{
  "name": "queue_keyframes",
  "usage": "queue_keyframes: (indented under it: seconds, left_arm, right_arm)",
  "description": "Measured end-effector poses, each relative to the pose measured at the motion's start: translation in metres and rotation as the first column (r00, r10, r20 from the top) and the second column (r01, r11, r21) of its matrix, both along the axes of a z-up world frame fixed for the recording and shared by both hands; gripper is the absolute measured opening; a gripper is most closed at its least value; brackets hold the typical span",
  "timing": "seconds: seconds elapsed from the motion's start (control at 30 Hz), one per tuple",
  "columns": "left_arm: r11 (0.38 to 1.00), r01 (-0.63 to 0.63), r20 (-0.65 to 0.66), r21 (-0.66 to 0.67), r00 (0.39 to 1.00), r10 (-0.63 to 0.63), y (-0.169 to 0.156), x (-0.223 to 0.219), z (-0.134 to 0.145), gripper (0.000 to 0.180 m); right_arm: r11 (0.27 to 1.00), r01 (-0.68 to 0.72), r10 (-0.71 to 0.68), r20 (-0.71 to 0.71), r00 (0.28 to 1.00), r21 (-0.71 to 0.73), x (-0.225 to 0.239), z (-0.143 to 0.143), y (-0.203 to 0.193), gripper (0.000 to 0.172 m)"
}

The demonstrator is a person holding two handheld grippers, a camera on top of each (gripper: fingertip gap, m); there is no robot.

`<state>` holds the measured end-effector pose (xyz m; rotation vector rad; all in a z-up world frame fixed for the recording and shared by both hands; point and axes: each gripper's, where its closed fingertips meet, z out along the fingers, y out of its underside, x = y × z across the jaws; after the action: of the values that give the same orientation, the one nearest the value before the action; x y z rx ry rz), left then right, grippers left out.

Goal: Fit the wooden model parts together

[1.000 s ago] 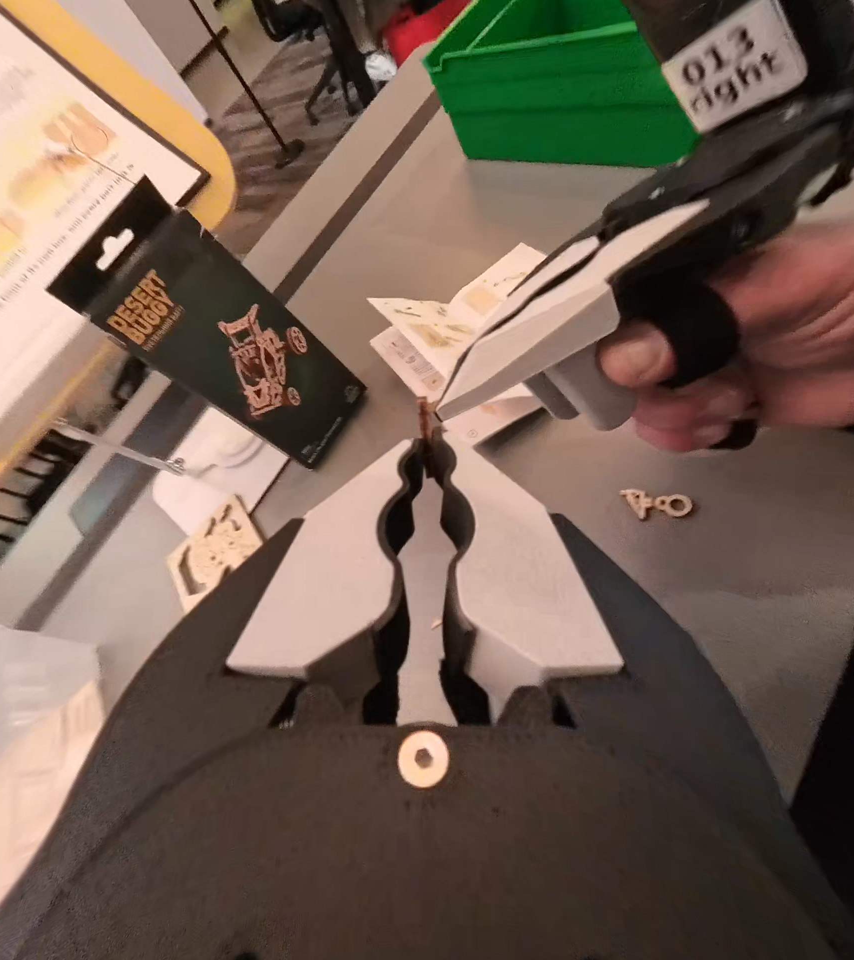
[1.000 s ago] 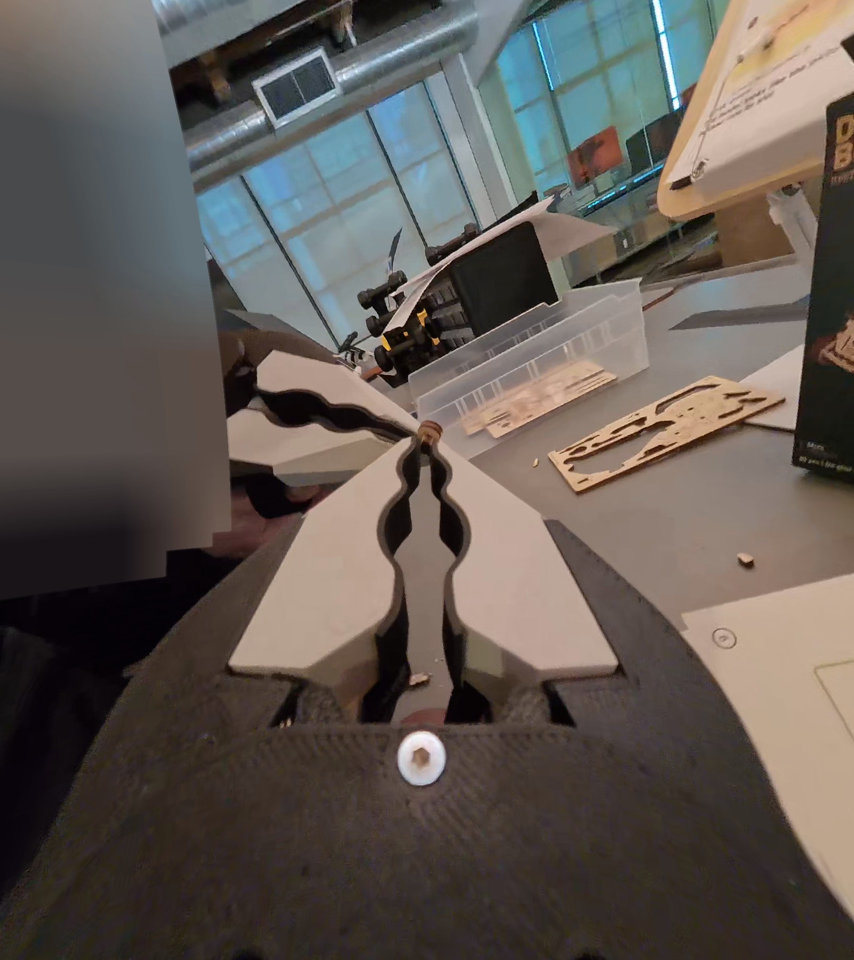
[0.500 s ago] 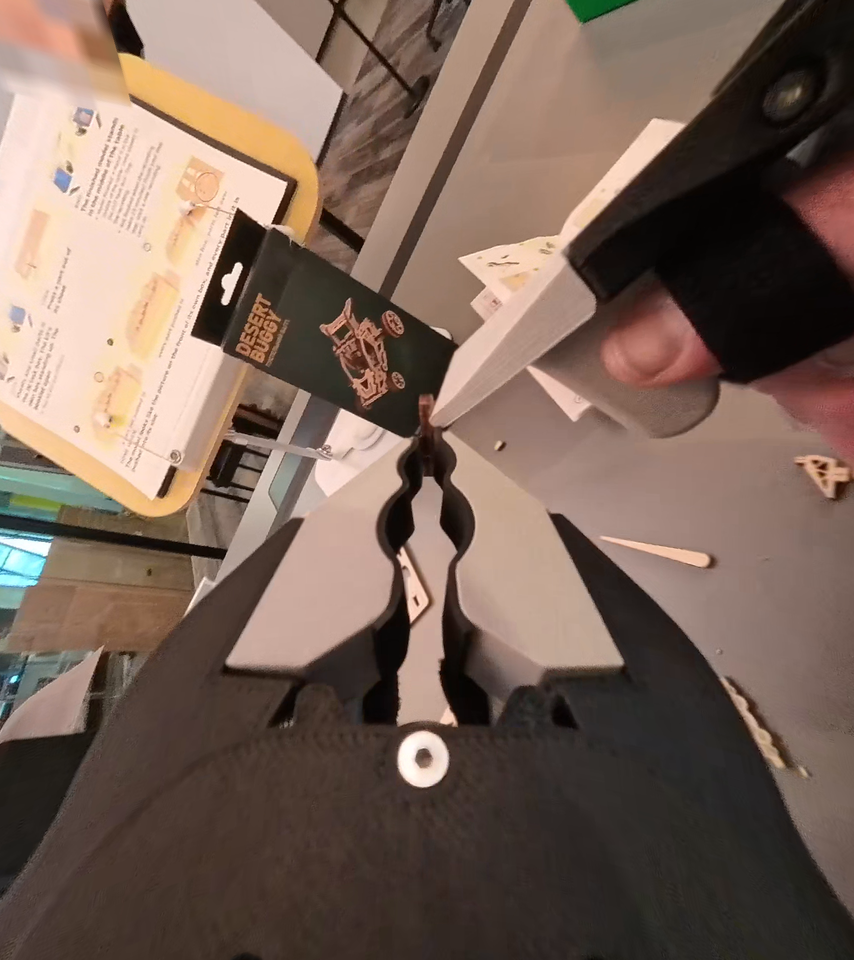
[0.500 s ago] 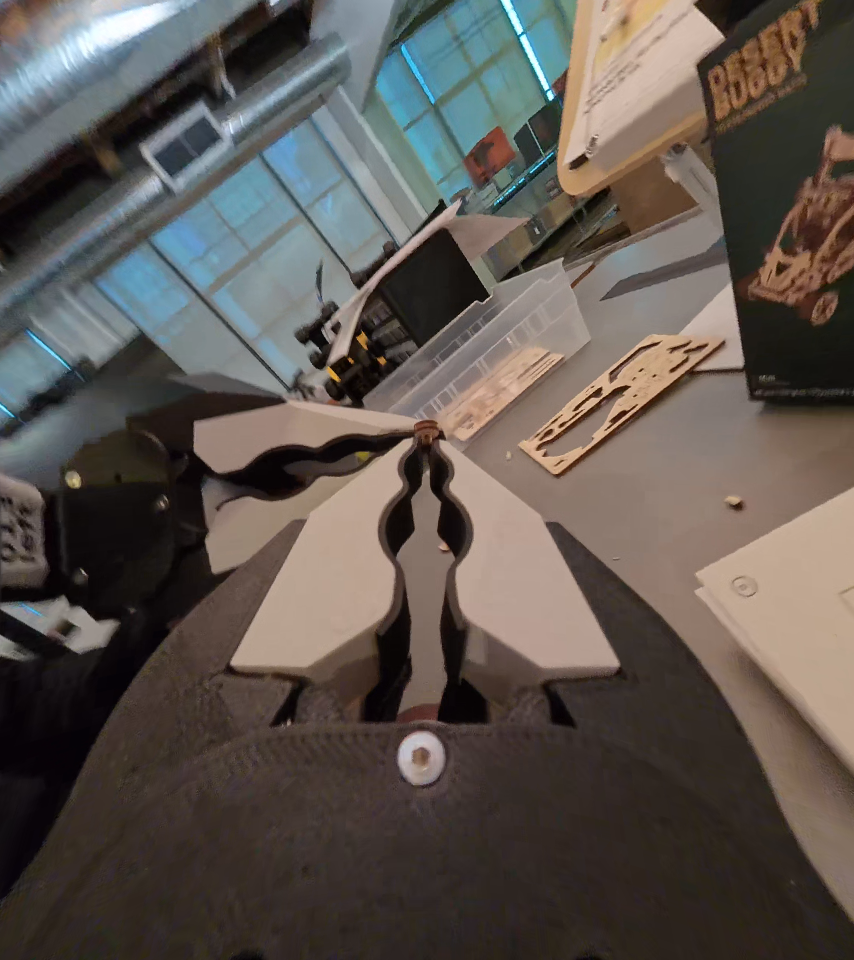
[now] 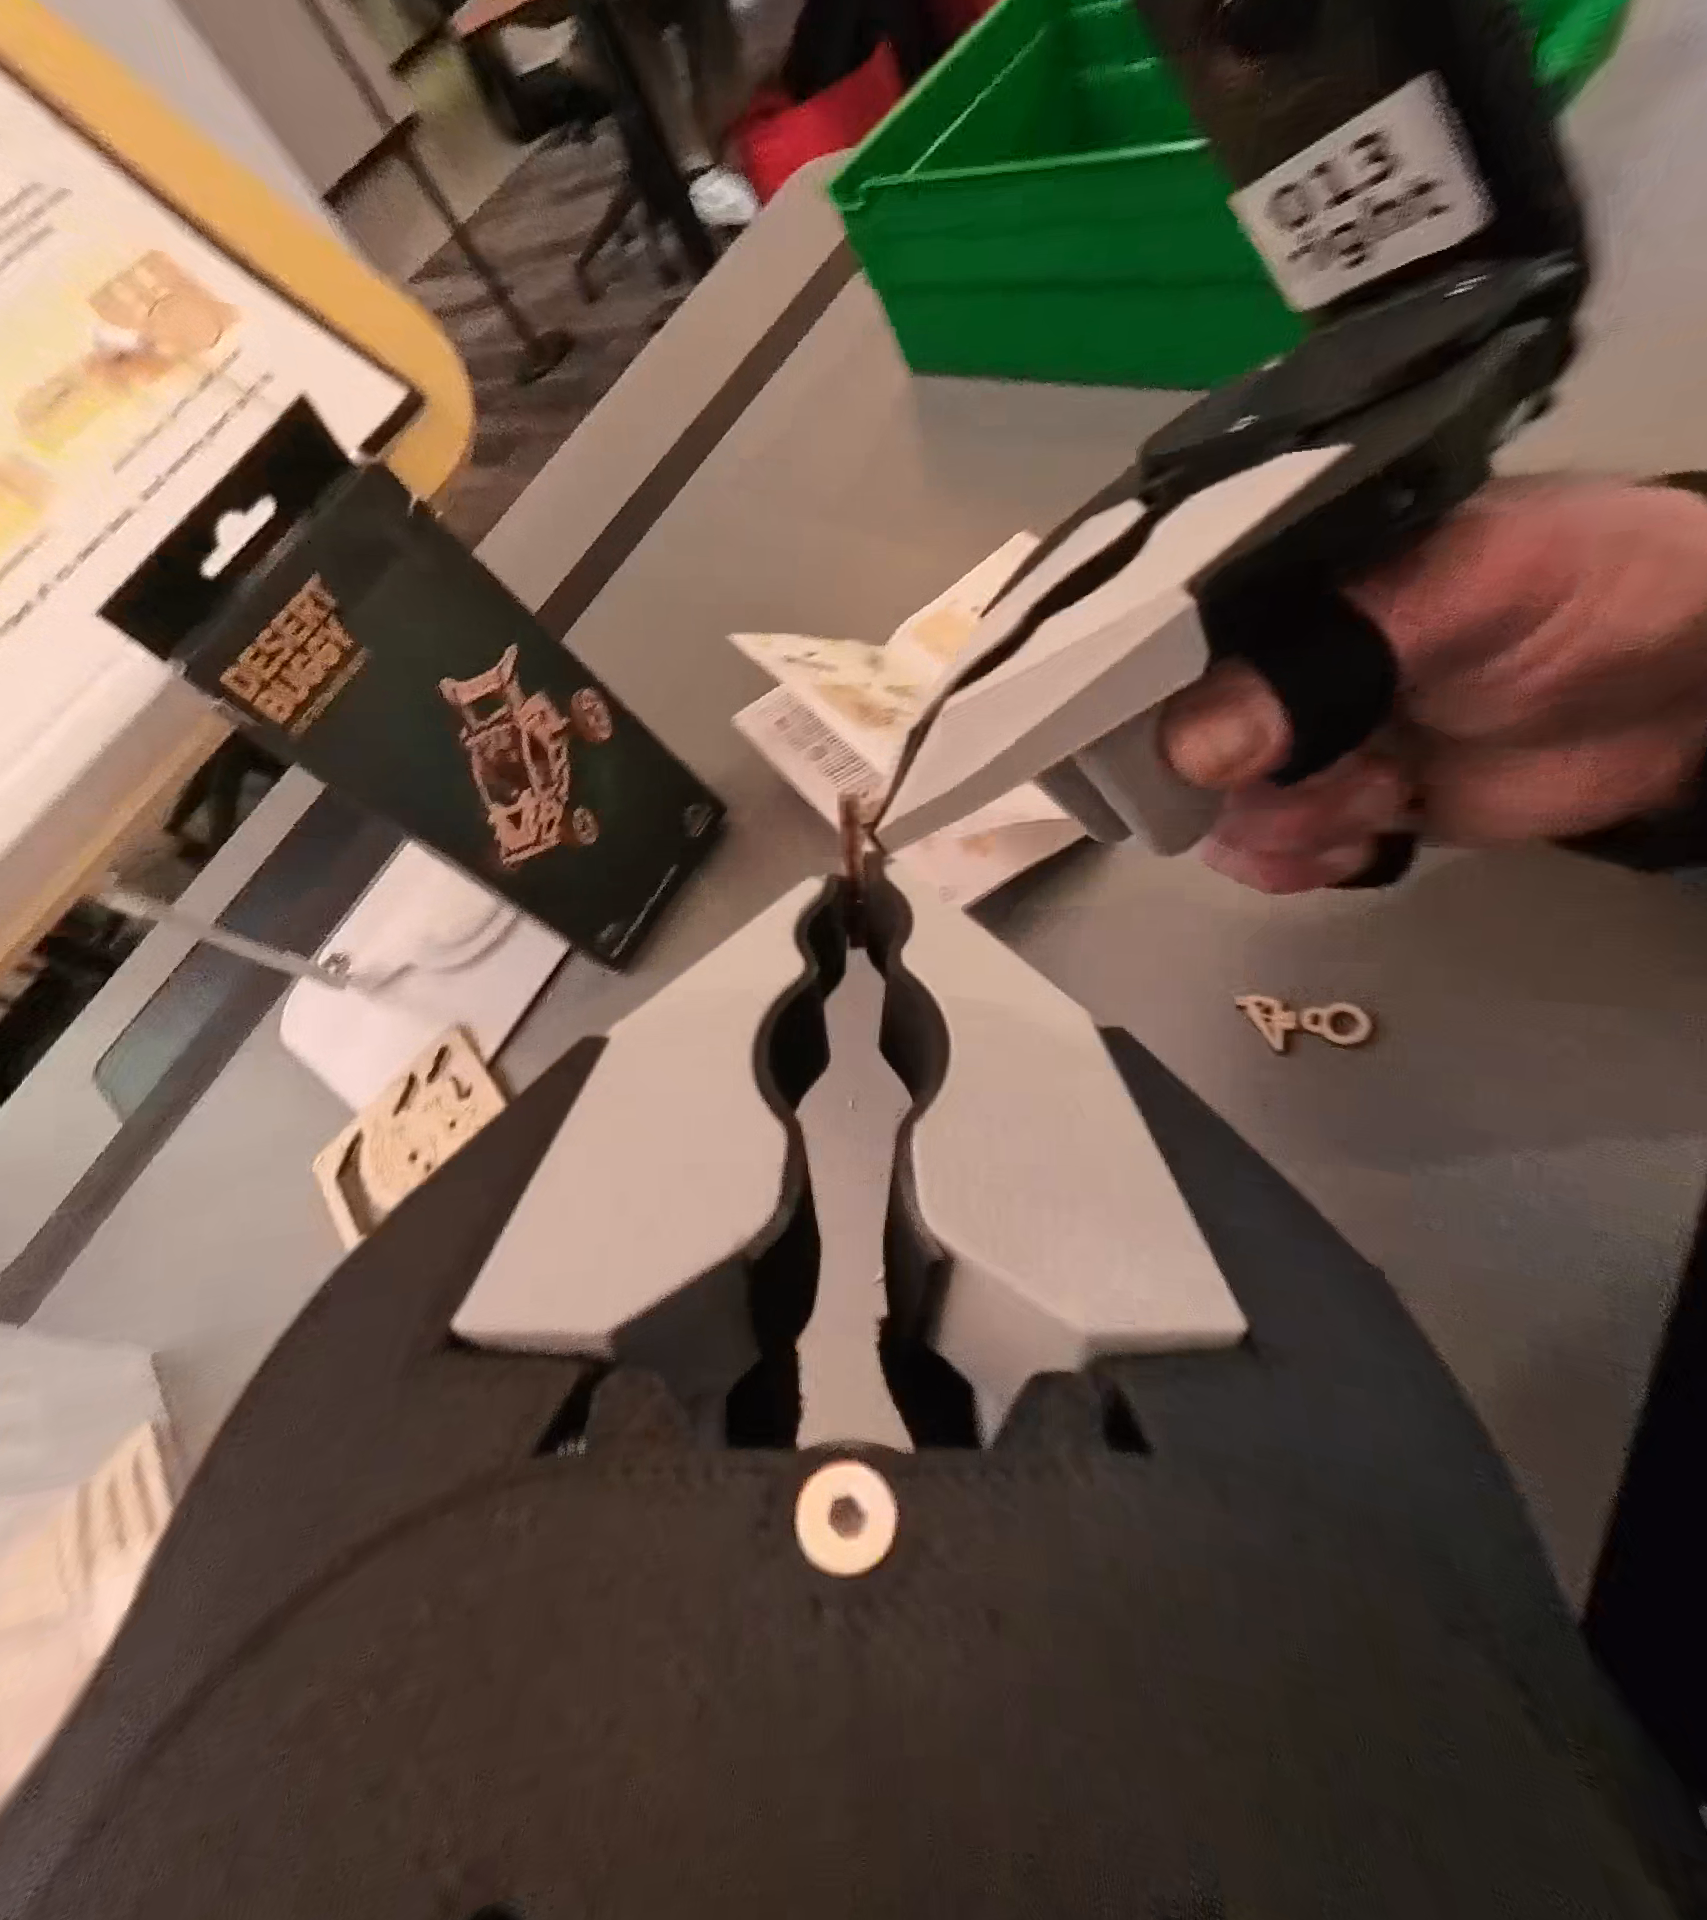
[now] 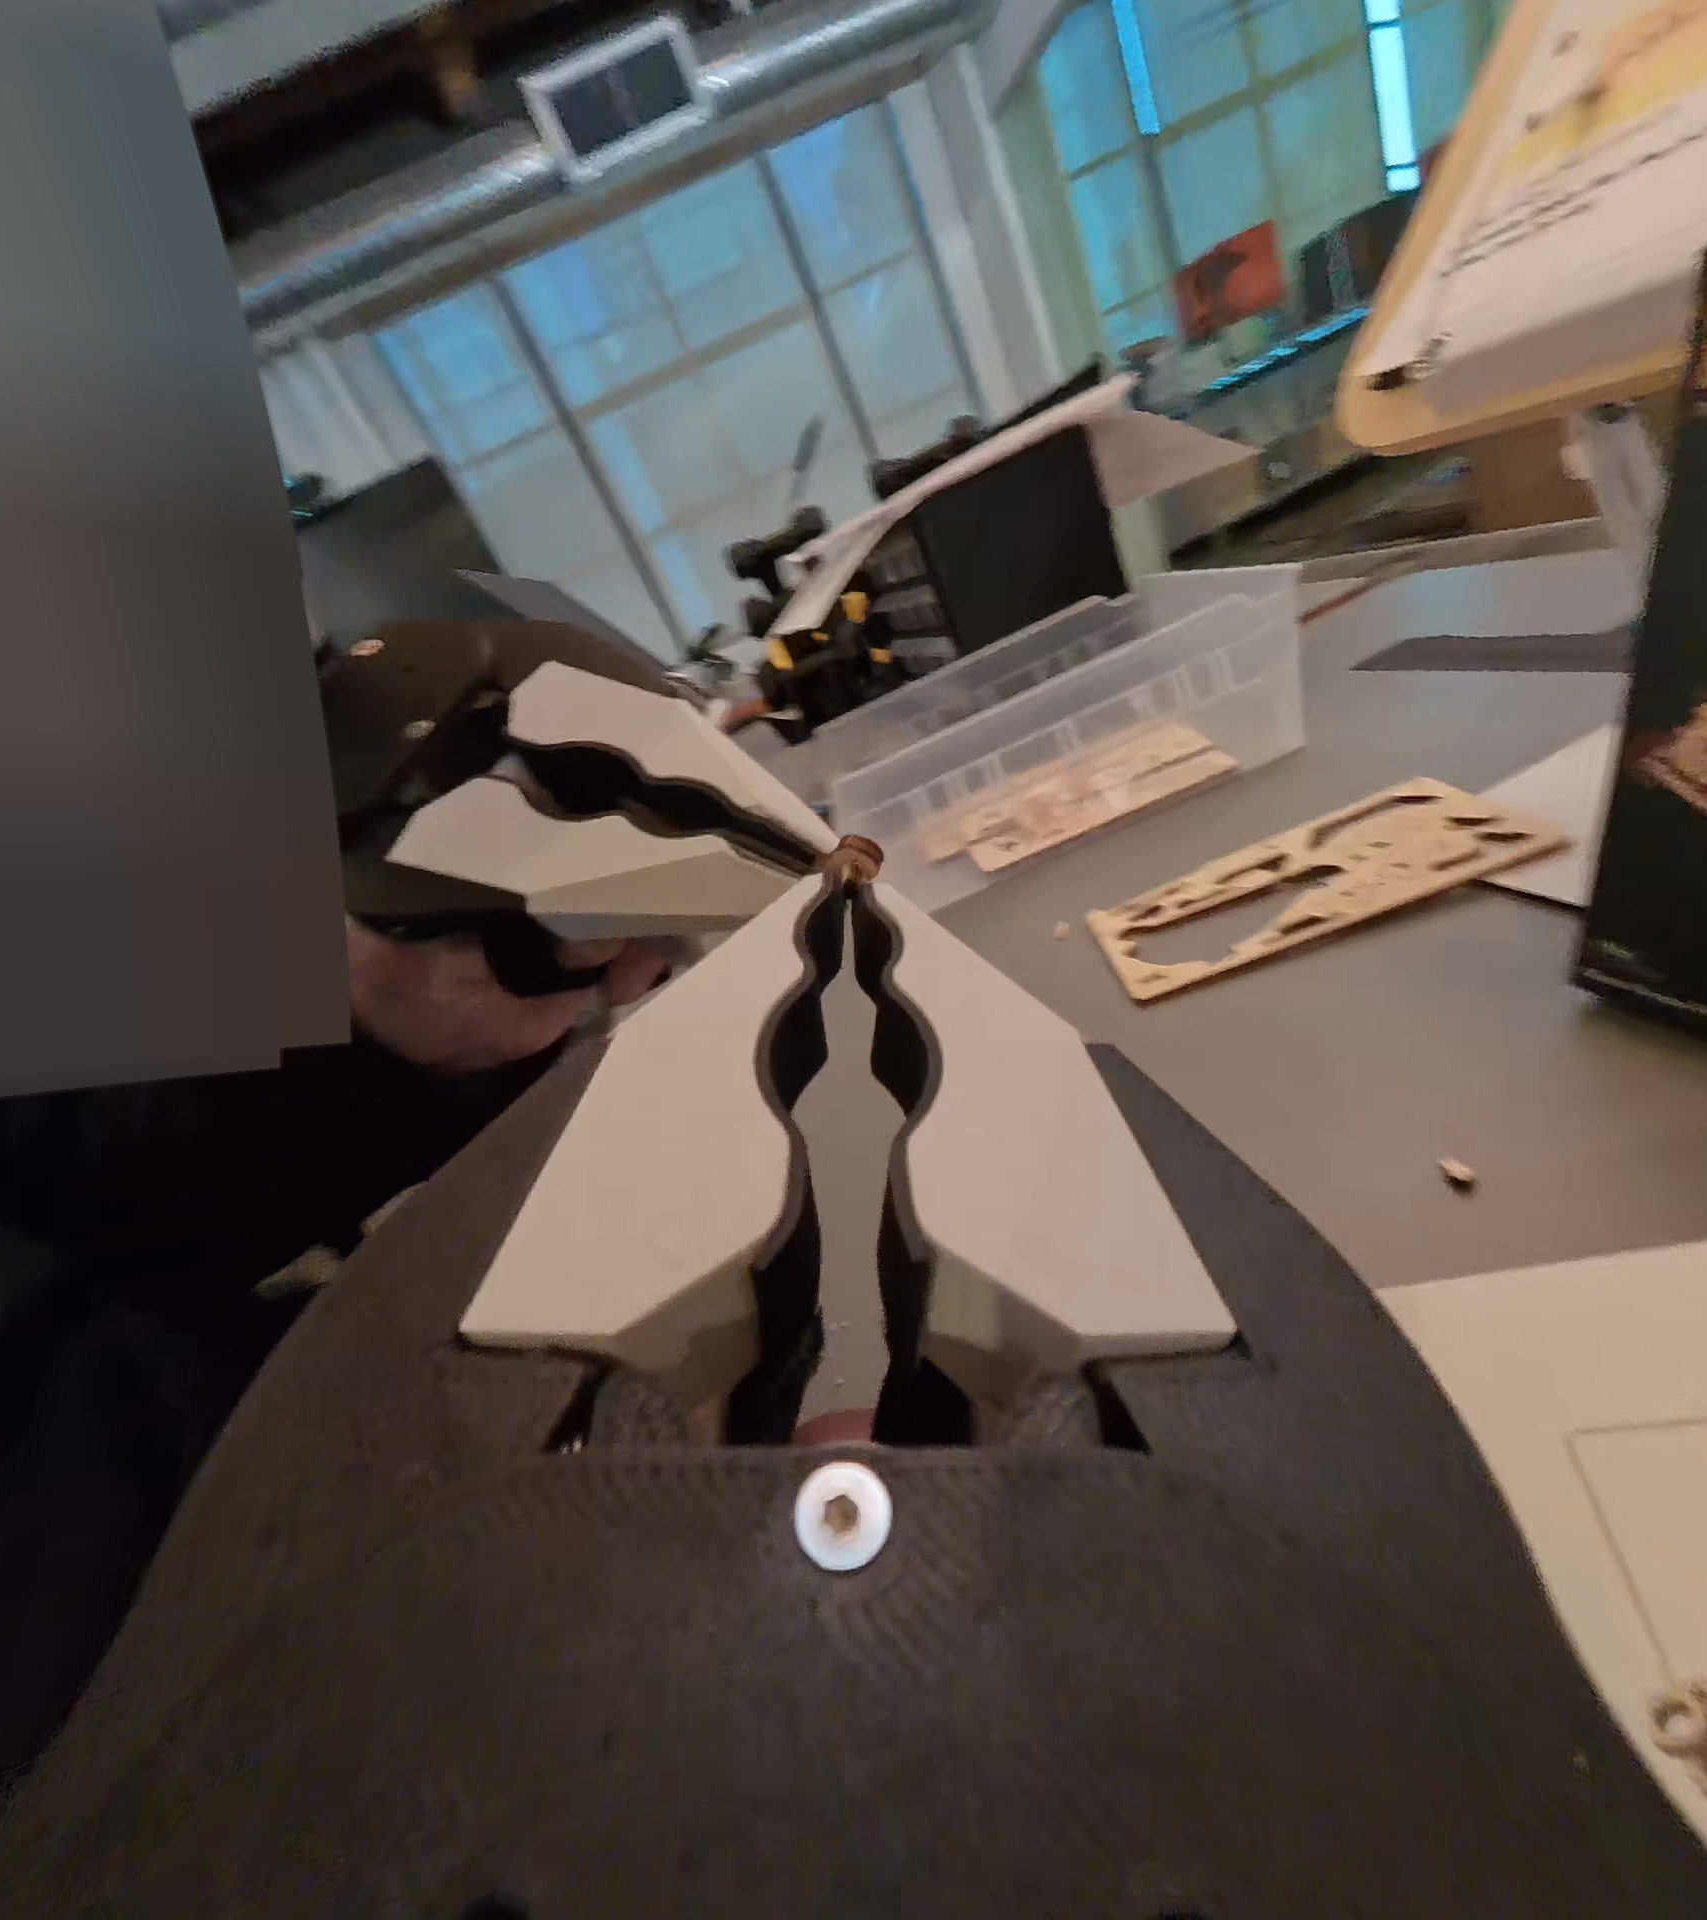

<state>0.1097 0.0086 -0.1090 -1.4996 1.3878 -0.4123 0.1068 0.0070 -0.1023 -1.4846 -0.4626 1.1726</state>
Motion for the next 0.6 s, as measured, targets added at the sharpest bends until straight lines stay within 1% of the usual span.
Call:
queue_keyframes:
  seconds: [0.03,0.07,0.1,0.13,0.17,0.2,0.23,0.27,0.33,0.37,0.4,0.47,0.5,0.53,0.57,0.6]
  left_arm:
    - [1.000,0.003,0.030,-0.026,1.000,-0.002,0.001,-0.004,0.006,0.001]
    - [0.997,0.010,0.088,-0.076,0.996,-0.003,0.004,-0.012,0.017,0.001]
    - [0.996,0.001,0.097,-0.090,0.995,0.008,0.009,-0.020,0.021,0.001]
    - [0.999,-0.028,0.037,-0.037,0.999,0.029,0.014,-0.025,0.015,0.001]
    - [0.999,-0.006,0.010,-0.039,1.000,0.007,0.010,-0.021,0.008,0.001]
    - [0.995,0.025,0.030,-0.097,0.999,-0.022,0.003,-0.015,0.004,0.001]
    - [0.992,0.024,0.074,-0.125,0.997,-0.015,0.003,-0.014,0.005,0.001]
    - [0.991,0.006,0.095,-0.136,0.995,0.007,0.005,-0.015,0.006,0.001]
    - [0.985,0.012,0.081,-0.172,0.997,0.002,0.003,-0.015,-0.002,0.001]
    - [0.981,0.023,0.107,-0.190,0.994,-0.003,0.001,-0.014,-0.001,0.001]
    - [0.969,0.044,0.148,-0.244,0.989,-0.008,-0.001,-0.013,0.000,0.001]
    - [0.901,0.143,0.275,-0.409,0.961,-0.027,-0.009,-0.009,0.006,0.001]
    - [0.862,0.197,0.332,-0.467,0.942,-0.035,-0.012,-0.008,0.008,0.002]
    - [0.810,0.262,0.372,-0.526,0.926,-0.058,-0.018,-0.007,0.009,0.002]
    - [0.765,0.312,0.415,-0.563,0.908,-0.064,-0.022,-0.006,0.011,0.001]
    - [0.735,0.353,0.464,-0.578,0.884,-0.060,-0.023,-0.006,0.016,0.001]
  right_arm:
    - [1.000,-0.016,0.016,-0.035,0.999,0.009,0.006,0.003,-0.001,0.000]
    - [1.000,0.025,-0.025,-0.077,0.997,-0.007,0.024,0.002,0.006,0.000]
    - [0.999,0.031,-0.035,-0.115,0.993,-0.032,0.040,0.001,0.010,0.000]
    - [1.000,-0.007,0.005,-0.088,0.996,-0.019,0.037,0.001,0.004,0.000]
    - [1.000,-0.020,0.021,-0.032,0.999,0.016,0.025,0.003,-0.003,0.000]
    - [0.999,-0.042,0.042,-0.002,0.999,0.031,0.013,0.006,-0.010,0.000]
    - [0.999,-0.046,0.046,-0.010,0.999,0.026,0.009,0.006,-0.011,0.000]
    - [0.999,-0.041,0.041,-0.020,0.999,0.011,0.010,0.002,-0.009,0.000]
    - [0.999,-0.038,0.038,-0.034,0.999,-0.003,0.012,-0.004,-0.010,0.000]
    - [0.999,-0.037,0.036,-0.030,0.999,0.000,0.012,-0.005,-0.012,0.000]
    - [1.000,-0.029,0.029,-0.022,0.999,0.002,0.012,-0.005,-0.013,0.000]
    - [0.999,-0.029,0.029,0.007,1.000,0.016,0.009,-0.005,-0.017,0.000]
    - [0.999,-0.031,0.030,0.030,0.999,0.035,0.007,-0.005,-0.020,0.000]
    - [0.998,-0.033,0.031,0.046,0.998,0.052,0.007,-0.004,-0.022,0.000]
    - [0.998,-0.032,0.029,0.058,0.998,0.062,0.008,-0.003,-0.023,0.000]
    - [0.997,-0.030,0.025,0.073,0.997,0.066,0.009,-0.004,-0.023,0.000]
